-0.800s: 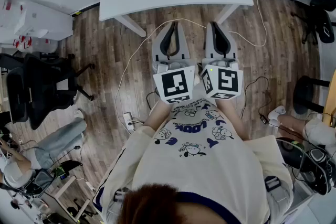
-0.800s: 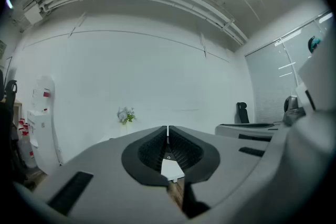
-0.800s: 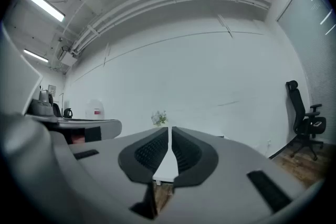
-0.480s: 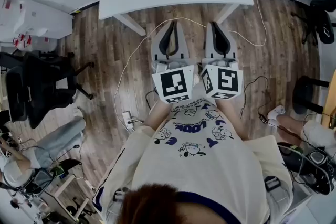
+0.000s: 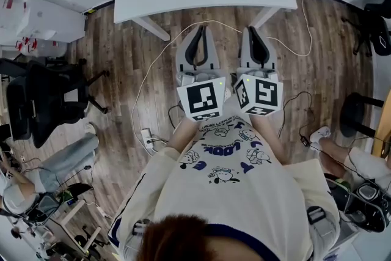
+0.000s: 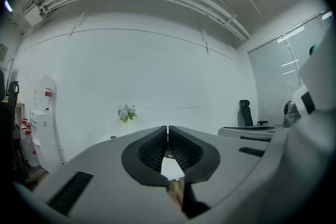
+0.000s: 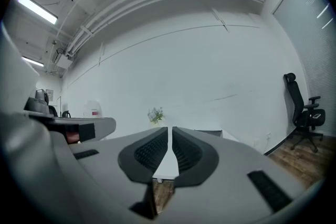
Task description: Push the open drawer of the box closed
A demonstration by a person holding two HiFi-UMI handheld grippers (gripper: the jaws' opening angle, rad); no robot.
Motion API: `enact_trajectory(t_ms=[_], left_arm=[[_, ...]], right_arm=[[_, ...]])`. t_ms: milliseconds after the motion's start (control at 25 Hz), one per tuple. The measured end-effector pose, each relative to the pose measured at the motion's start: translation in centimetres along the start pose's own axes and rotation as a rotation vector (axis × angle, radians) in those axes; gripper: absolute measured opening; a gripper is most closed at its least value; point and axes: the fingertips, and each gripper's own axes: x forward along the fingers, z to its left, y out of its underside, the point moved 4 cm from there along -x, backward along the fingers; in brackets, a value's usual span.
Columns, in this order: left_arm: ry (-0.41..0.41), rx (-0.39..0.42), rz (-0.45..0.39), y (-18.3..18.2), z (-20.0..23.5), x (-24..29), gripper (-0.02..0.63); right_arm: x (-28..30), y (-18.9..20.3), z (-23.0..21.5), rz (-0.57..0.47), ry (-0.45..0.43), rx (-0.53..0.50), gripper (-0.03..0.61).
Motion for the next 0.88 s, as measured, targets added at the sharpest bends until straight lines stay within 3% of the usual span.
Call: enact_trajectory(t_ms=[480,880], left_arm=[[-0.062,-0.012,0.028,1.3,-1.7,2.9,0.023],[-0.071,-0.009,0.053,2.2,-0.7,5.9,0.023]], right_arm=[[2.3,1.7,-2.8,0.053,-0.060,0.030,0.041],[5.6,2.5,-3.3,0.080,-0.069,0.044,0.043]])
